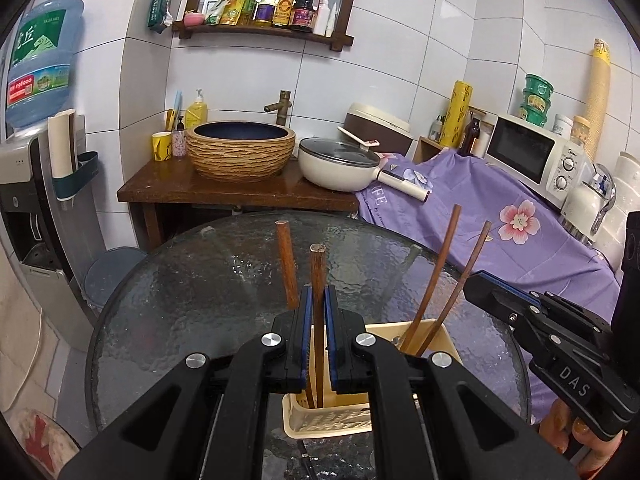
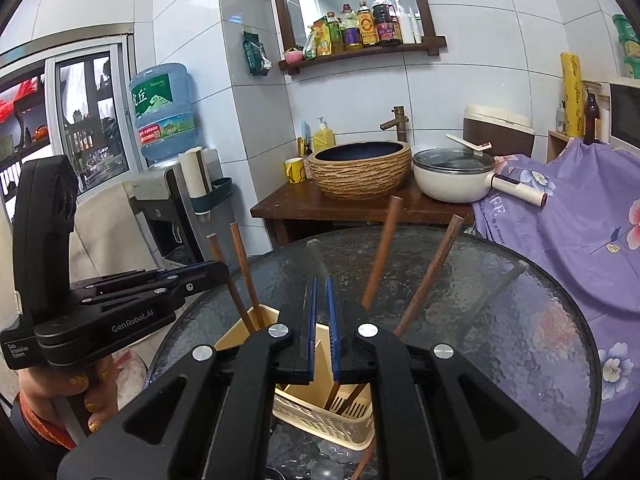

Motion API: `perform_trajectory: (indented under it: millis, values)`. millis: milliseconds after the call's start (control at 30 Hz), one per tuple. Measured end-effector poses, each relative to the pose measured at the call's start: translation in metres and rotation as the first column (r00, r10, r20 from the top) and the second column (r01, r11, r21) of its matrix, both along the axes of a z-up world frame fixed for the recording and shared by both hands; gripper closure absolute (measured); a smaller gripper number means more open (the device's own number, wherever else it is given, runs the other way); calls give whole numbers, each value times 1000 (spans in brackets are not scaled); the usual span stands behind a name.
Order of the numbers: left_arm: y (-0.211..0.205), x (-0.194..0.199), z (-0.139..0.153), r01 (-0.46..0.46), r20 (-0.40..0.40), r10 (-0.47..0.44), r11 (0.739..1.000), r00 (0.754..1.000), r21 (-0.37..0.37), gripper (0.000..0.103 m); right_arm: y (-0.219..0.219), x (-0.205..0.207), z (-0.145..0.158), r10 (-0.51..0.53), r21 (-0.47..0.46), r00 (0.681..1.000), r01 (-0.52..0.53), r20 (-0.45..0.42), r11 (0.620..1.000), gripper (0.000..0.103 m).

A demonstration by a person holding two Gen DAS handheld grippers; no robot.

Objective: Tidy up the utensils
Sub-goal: 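Drop the chopsticks into the holder by opening both tools, then move the left tool to the black chopstick while the right tool approaches a wooden chopstick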

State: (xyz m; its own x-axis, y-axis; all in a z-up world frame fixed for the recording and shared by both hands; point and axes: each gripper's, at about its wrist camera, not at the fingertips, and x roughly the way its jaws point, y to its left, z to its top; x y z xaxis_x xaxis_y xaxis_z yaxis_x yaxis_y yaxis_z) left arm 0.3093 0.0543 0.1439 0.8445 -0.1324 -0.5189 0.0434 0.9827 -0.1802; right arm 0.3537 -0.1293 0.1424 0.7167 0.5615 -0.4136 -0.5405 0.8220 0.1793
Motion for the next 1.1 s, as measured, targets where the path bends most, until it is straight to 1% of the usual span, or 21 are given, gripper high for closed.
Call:
perform_trajectory:
  millis: [33, 100, 133, 167, 200, 233, 267, 300, 367, 400, 467, 567, 633, 667, 800, 967, 1100]
  values:
    - [0, 0, 0, -1, 3, 1, 1000, 1000, 5, 96, -1, -1, 0, -3, 1, 1000, 3, 4, 1000, 97]
    - [-1, -3, 1, -1, 15, 1, 1000, 1000, 13, 85, -2, -3, 0, -10, -5, 1000, 11, 9, 1000, 96]
    - [-1, -6, 1, -2, 22, 2, 1000, 1000, 11, 71, -4, -5, -2, -11, -4, 1000, 11, 6, 1000, 95]
    - [0, -9, 2, -3, 32, 3, 1000, 999, 4, 60, -5, -5, -3, -12, 0, 1000, 12, 3, 1000, 91]
    - [2, -13, 2, -5, 44, 5, 1000, 999, -4, 56, -7, -6, -4, -15, 4, 1000, 15, -1, 1000, 87]
    - [2, -16, 3, -8, 51, 8, 1000, 999, -6, 53, -11, -9, -6, -25, 11, 1000, 25, -3, 1000, 71]
    - [2, -20, 4, -9, 58, 10, 1000, 998, -4, 49, -15, -11, -7, -36, 20, 999, 36, 0, 999, 60]
    - [3, -26, 4, -11, 67, 11, 1000, 998, -2, 46, -19, -15, -8, -50, 27, 999, 49, 7, 998, 59]
    - [2, -38, 3, -11, 85, 11, 1000, 996, -1, 32, -25, -22, -10, -67, 24, 998, 66, 17, 997, 59]
    - [2, -46, 2, -8, 99, 8, 1000, 995, 3, 30, -29, -27, -12, -75, 24, 997, 74, 19, 997, 59]
    - [0, -59, -2, -16, 113, 15, 1000, 993, 11, 18, -36, -36, -18, -87, 27, 996, 86, 16, 996, 55]
    - [-2, -76, -10, -26, 128, 22, 999, 992, 26, 10, -42, -49, -28, -98, 8, 995, 98, 9, 995, 53]
    - [-3, -84, -18, -38, 120, 32, 998, 992, 45, 6, -46, -58, -36, -103, 3, 995, 103, 3, 995, 52]
    - [-3, -87, -24, -41, 112, 34, 998, 993, 54, 6, -49, -62, -42, -106, -2, 994, 106, -7, 994, 52]
    - [-3, -96, -49, -68, 54, 63, 993, 997, 100, 6, -55, -70, -69, -114, -30, 990, 111, -80, 993, 52]
    - [8, -101, -87, -109, -45, 114, 990, 992, 93, 6, -57, -73, -107, -125, -62, 973, 115, -193, 991, 52]
    - [12, -103, -113, -136, -111, 151, 982, 982, 129, 6, -52, -78, -134, -145, -113, 962, 122, -231, 986, 52]
